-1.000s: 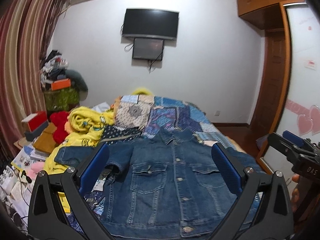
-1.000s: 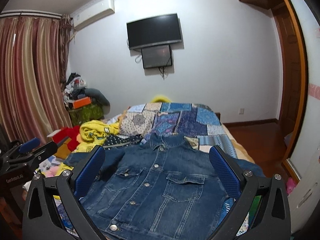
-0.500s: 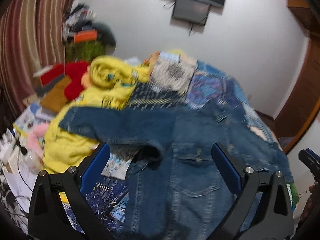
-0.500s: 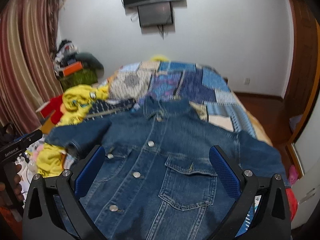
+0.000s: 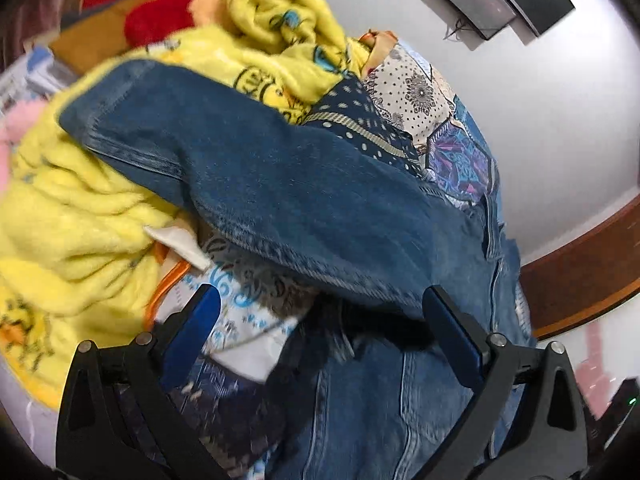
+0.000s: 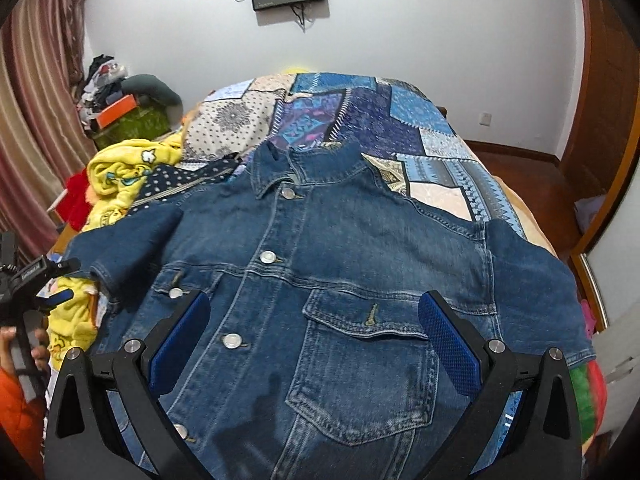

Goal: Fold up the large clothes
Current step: 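Reach the left tool to the jacket sleeve cuff and close on it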

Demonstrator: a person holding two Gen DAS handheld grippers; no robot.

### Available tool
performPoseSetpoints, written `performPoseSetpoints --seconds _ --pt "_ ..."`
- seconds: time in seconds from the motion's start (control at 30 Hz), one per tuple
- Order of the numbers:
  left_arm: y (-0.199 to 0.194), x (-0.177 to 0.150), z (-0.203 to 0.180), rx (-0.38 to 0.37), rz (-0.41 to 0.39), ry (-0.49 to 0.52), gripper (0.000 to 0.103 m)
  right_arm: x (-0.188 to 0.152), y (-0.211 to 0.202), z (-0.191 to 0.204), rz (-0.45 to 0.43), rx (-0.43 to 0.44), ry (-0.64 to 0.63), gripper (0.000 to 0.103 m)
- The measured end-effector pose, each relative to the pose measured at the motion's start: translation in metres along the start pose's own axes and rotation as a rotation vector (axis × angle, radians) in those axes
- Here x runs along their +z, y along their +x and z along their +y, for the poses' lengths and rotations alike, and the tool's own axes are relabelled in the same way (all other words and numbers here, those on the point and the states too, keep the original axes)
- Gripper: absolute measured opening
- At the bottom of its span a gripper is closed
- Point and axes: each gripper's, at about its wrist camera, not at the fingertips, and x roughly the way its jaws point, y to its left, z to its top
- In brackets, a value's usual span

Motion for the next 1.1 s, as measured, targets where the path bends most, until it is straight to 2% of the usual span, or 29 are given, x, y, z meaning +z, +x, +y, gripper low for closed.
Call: performPoseSetpoints --seconds 0.17,0.27,0.37,0.43,0.47,0.5,0.53,0.63,0.67,0.77,0.83,0.93,1.1 --pt "0.032 0.016 0.03 -0.082 0.07 -0.171 0.093 0.002 0.005 -0.007 0.014 0.001 0.026 0.103" --pt "0.044 0.026 0.041 -0.027 0.06 -0.224 0.084 0.003 0.006 -0.008 0.021 0.0 0.032 0.103" --pt "0.048 0.036 0.046 0.014 0.026 -0.248 0.07 0.003 0.006 -0.011 0.023 -0.007 0.036 0.103" --pt "0.049 0.043 0.044 0.048 0.006 -0.236 0.055 0.003 0.006 -0.012 0.023 -0.013 0.038 0.103" --pt "0.049 0.047 0.041 0.084 -0.002 -0.221 0.048 0.004 0.006 -0.013 0.024 -0.013 0.04 0.103" --pt "0.048 0.048 0.037 0.126 -0.009 -0.208 0.036 0.004 0.006 -0.014 0.024 -0.013 0.044 0.103" --pt "0.046 0.052 0.031 0.179 -0.023 -0.192 0.028 0.005 0.005 -0.015 0.023 -0.014 0.047 0.103" --pt "0.033 0.058 0.007 0.24 -0.089 -0.137 0.019 0.006 0.002 -0.019 0.013 -0.023 0.052 0.103" --pt "0.025 0.061 -0.01 0.268 -0.128 -0.086 0.019 0.006 0.0 -0.021 0.009 -0.026 0.054 0.103" --pt "0.001 0.067 -0.051 0.291 -0.227 0.035 0.018 0.006 -0.007 -0.025 -0.006 -0.021 0.063 0.103" --pt "-0.011 0.075 -0.081 0.262 -0.266 0.094 0.012 0.006 -0.013 -0.028 -0.018 -0.021 0.068 0.103" --pt "-0.028 0.078 -0.133 0.189 -0.312 0.194 0.01 0.006 -0.021 -0.034 -0.036 -0.023 0.084 0.103" --pt "-0.037 0.057 -0.218 0.036 -0.303 0.352 0.009 0.004 -0.037 -0.049 -0.068 -0.022 0.128 0.103"
